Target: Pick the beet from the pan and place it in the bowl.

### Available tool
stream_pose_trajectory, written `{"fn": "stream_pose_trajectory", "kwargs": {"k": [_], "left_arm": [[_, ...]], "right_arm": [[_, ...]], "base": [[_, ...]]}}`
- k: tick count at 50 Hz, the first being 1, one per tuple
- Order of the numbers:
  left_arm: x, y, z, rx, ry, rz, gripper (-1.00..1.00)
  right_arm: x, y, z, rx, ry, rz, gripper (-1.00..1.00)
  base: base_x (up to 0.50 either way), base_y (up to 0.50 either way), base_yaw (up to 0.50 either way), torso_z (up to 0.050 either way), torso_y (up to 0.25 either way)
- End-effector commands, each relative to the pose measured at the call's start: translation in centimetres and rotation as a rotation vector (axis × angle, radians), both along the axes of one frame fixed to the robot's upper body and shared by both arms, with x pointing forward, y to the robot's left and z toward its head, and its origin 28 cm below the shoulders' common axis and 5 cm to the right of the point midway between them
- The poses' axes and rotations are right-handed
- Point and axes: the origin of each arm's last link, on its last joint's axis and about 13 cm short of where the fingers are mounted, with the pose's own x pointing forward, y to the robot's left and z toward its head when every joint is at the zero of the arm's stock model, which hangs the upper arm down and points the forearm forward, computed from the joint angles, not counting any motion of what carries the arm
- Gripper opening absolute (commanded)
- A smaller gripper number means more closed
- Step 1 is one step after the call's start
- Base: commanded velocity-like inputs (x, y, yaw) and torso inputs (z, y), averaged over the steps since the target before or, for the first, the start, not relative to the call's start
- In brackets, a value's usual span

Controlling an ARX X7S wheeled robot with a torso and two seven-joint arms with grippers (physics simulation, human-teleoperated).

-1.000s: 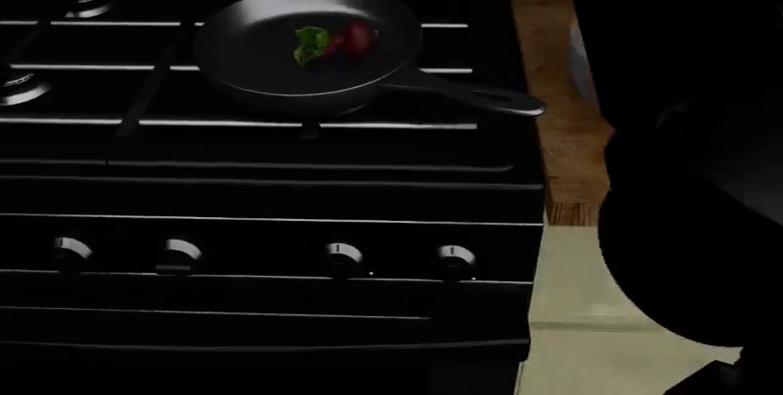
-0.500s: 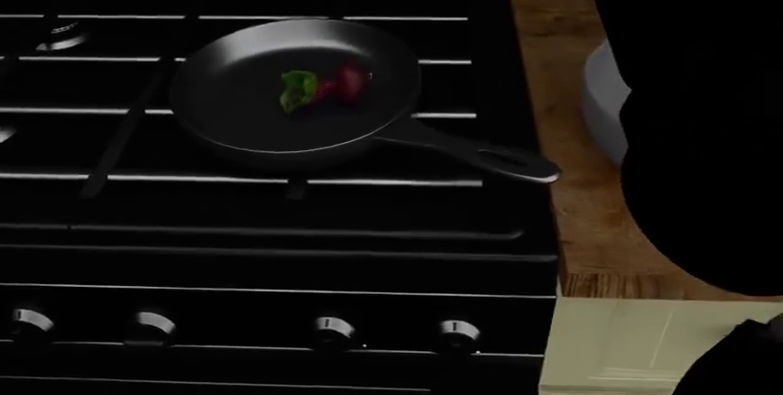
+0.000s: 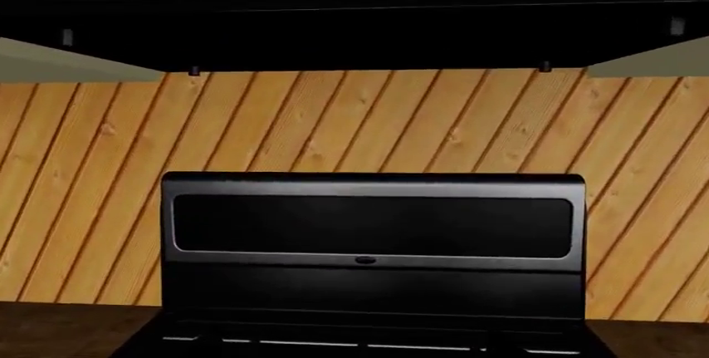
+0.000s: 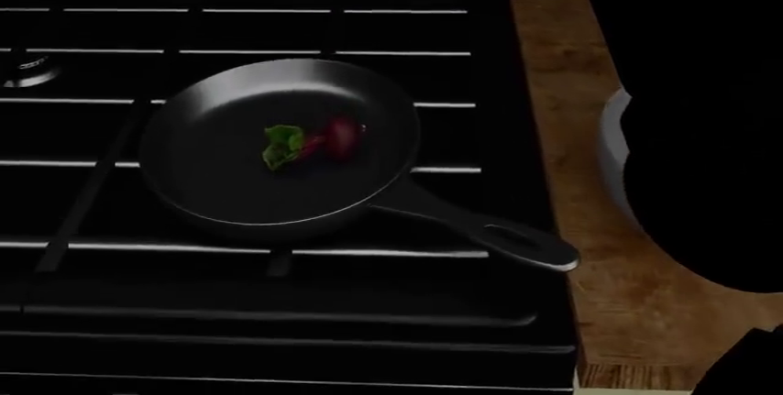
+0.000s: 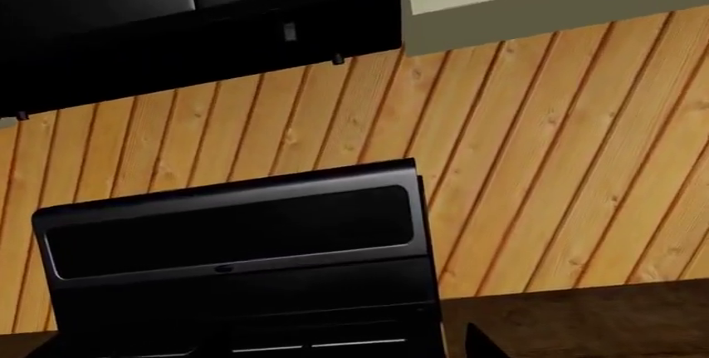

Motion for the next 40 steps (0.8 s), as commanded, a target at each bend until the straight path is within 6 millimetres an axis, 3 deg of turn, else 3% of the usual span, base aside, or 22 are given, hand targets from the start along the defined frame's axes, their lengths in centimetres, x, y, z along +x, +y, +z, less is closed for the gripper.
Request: {"fn": "stream_pose_trajectory", "kwargs": {"k": [1,40], "left_arm": [[0.09,0.02,-0.21,0.000,0.005,0.001,1.00],[0.32,0.03,-0.53,0.017,0.004,0.007,1.00]], "right_arm": [[0.19,-0.09,-0.36,0.003,0.013,0.002,1.00],[0.28,-0.24,-1.07,0.023,0.036,0.035,1.00]], "base": [[0.26,0.00,0.00,0.000,0.000],[0.34,0.00,0.00,0.000,0.001]]}}
